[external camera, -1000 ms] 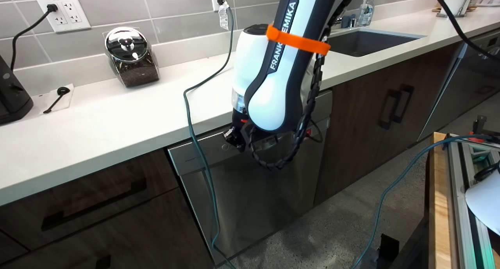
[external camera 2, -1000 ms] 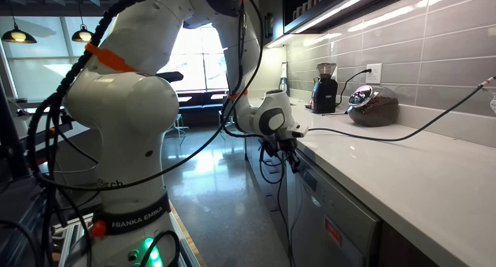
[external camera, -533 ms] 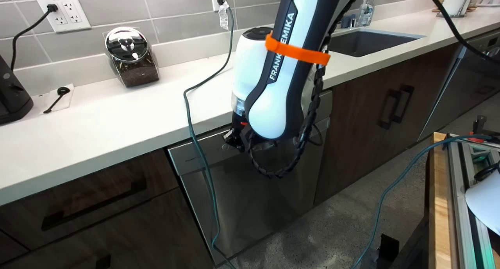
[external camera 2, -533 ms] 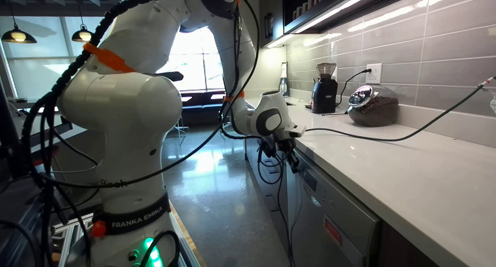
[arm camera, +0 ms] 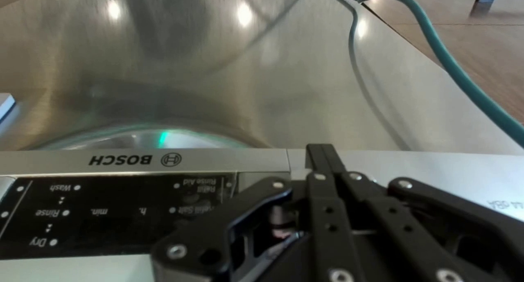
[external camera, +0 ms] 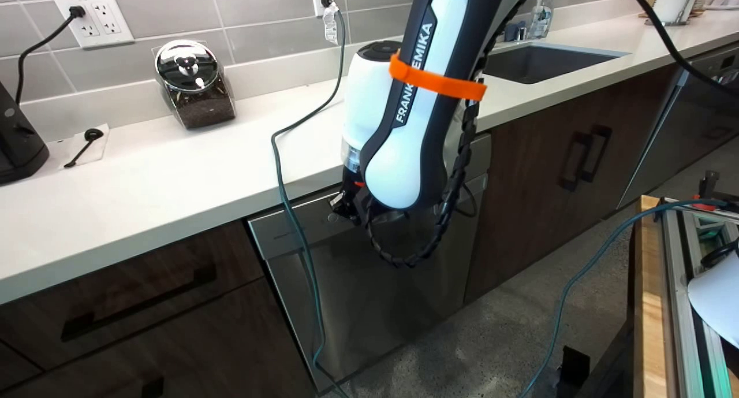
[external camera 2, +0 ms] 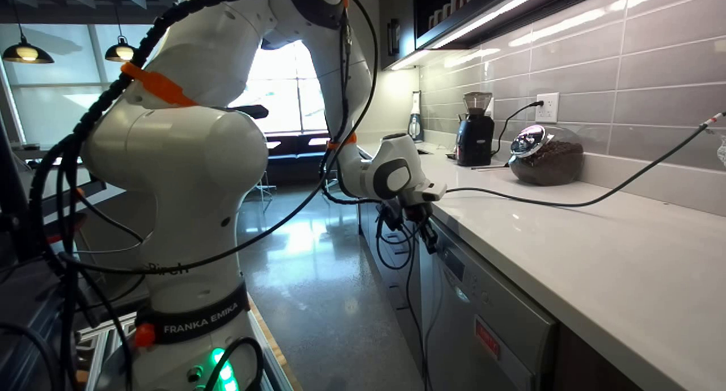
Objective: Press a button on the dishwasher
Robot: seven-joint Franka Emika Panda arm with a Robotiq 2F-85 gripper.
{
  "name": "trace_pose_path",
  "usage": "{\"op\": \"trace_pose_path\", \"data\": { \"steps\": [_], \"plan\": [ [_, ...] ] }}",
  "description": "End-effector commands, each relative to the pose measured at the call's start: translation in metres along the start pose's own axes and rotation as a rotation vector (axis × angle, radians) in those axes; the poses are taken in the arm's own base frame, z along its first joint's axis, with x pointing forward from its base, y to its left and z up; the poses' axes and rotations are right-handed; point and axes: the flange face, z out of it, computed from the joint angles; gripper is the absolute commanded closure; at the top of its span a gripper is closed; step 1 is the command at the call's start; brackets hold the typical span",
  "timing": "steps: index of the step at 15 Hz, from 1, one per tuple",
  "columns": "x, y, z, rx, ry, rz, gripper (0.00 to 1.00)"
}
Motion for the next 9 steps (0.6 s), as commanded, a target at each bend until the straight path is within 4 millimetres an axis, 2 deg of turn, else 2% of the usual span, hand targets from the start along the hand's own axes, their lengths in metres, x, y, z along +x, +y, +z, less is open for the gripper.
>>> {"op": "trace_pose_path", "data": {
  "steps": [1,9],
  "plan": [
    [0.0055,0.0027,0.0020,0.000,0.047,0.023,1.00],
    [0.0020,0.0088,-0.0020,0.000,0.027,0.030,1.00]
  ]
}}
